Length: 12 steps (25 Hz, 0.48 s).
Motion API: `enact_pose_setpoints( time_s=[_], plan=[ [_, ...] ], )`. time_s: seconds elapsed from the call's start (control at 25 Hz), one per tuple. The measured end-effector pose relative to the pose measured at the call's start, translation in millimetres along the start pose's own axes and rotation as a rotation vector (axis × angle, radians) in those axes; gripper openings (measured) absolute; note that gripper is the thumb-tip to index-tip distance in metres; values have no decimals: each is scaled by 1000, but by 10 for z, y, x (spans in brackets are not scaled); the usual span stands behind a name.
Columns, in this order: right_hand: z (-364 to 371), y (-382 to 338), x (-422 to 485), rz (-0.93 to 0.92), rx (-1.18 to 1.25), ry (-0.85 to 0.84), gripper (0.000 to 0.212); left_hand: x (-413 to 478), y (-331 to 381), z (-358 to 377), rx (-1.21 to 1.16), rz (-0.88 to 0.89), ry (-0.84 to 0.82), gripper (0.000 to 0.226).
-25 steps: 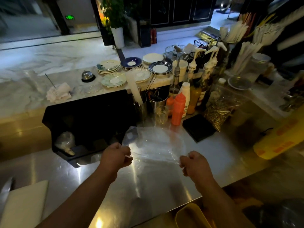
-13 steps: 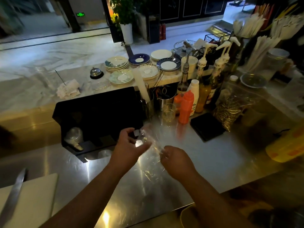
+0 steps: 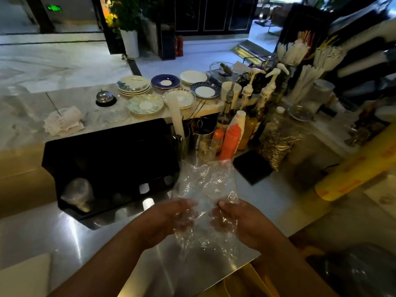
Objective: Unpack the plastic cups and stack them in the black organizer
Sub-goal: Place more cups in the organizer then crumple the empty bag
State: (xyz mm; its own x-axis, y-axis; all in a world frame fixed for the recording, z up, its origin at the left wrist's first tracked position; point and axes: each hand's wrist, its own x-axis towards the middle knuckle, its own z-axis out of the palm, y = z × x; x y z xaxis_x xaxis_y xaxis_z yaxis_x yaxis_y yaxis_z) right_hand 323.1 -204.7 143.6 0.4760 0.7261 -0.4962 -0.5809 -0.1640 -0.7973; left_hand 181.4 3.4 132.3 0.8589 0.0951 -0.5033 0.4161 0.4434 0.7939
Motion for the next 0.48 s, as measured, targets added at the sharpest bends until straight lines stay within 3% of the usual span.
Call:
enact_pose_setpoints(
  time_s=[0.12,0.28,0.48],
  plan=[
    [59,34,-112,-21,-262,216,22,63,70,41,201,108,95,12],
    [47,100,-328,-114,-138,371,34,175,72,79,104,71,-2,27],
    [137,163,-690,-225,-134,509,30,270,-14,175,257,111,-71,15]
  ],
)
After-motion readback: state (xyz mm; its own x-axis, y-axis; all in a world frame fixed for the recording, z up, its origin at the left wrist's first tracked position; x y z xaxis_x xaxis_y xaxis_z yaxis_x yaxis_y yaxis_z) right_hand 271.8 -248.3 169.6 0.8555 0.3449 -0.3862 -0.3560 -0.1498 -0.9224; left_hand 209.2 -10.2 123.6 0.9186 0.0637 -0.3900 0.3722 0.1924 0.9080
